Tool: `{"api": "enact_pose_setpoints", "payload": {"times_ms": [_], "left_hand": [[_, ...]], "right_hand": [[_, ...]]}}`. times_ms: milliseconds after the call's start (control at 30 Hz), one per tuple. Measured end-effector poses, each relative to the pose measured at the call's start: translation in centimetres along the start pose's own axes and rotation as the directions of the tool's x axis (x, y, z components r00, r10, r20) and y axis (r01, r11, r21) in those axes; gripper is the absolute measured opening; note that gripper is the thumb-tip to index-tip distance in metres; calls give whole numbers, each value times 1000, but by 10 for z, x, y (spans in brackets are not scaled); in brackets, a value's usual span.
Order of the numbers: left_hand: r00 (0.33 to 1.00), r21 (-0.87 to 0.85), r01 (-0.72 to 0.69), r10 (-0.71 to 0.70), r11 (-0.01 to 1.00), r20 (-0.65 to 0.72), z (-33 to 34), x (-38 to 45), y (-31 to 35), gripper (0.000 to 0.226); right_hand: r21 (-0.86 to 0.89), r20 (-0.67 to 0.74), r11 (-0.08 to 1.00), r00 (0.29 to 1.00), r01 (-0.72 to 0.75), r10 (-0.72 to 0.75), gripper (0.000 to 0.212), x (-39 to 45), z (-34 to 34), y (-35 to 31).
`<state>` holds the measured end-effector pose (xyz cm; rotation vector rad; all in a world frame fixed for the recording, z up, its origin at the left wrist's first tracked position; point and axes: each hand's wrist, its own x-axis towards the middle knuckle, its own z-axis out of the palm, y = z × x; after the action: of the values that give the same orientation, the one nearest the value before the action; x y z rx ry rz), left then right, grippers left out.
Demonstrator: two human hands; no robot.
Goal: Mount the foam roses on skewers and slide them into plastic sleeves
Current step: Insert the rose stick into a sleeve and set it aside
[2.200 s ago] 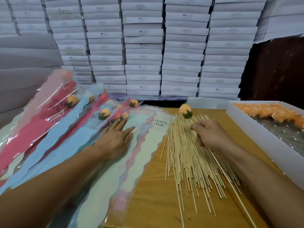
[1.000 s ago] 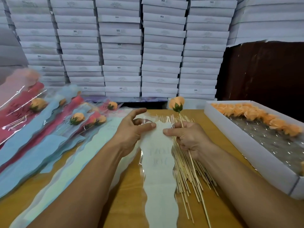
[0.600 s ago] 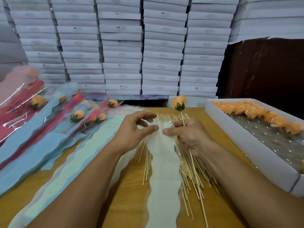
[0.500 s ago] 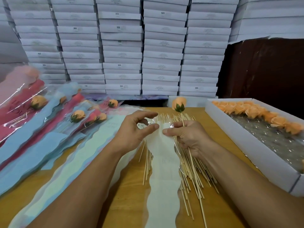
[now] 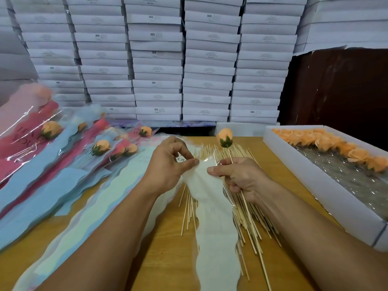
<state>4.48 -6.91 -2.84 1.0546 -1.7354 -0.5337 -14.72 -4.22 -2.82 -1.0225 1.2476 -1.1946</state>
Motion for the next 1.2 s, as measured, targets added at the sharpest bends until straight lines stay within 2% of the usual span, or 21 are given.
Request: {"api": "enact_pose_setpoints", "payload": {"times_ms": [133, 367, 500, 600, 700, 833, 900, 1000, 1100, 1200], "left_hand": [[1000, 89, 7, -6, 996, -6, -2, -1, 0, 13], [995, 1, -4, 4, 1000, 100, -1, -3, 2, 11], [986, -171, 87, -61, 981, 154, -3, -4, 3, 11], [981, -350, 155, -102, 924, 167, -6, -5, 6, 12], [976, -422, 197, -135, 885, 172, -7, -5, 7, 12], [958, -410, 248, -159, 878, 239, -8, -6, 4, 12], [948, -373, 251, -149, 893, 281, -6, -7, 1, 12], [945, -316, 226, -128, 922, 302, -4, -7, -1, 14], [914, -374, 269, -113, 888, 390, -3, -9, 1, 13], [839, -399, 356, -101, 845, 535, -3, -11, 2, 21]], "right_hand": [[-19, -3, 1000, 1000, -11, 11, 35, -1, 1, 2], [8, 4, 999, 999, -38, 38, 35, 2, 1, 3], [-1, 32, 998, 998, -58, 58, 27, 2, 0, 2], [8, 68, 997, 994, -82, 81, 22, 1, 1, 2], [-9, 95, 996, 991, -93, 93, 21, -1, 2, 2], [-64, 61, 992, 992, -111, 115, 33, 3, -2, 0], [2, 53, 988, 986, -155, 155, 39, 8, -6, -2], [134, 27, 972, 981, -194, 193, 36, 16, -15, -6], [196, 17, 959, 978, -207, 207, 32, 22, -26, -13], [178, 40, 955, 972, -236, 233, 35, 30, -28, -21]]}}
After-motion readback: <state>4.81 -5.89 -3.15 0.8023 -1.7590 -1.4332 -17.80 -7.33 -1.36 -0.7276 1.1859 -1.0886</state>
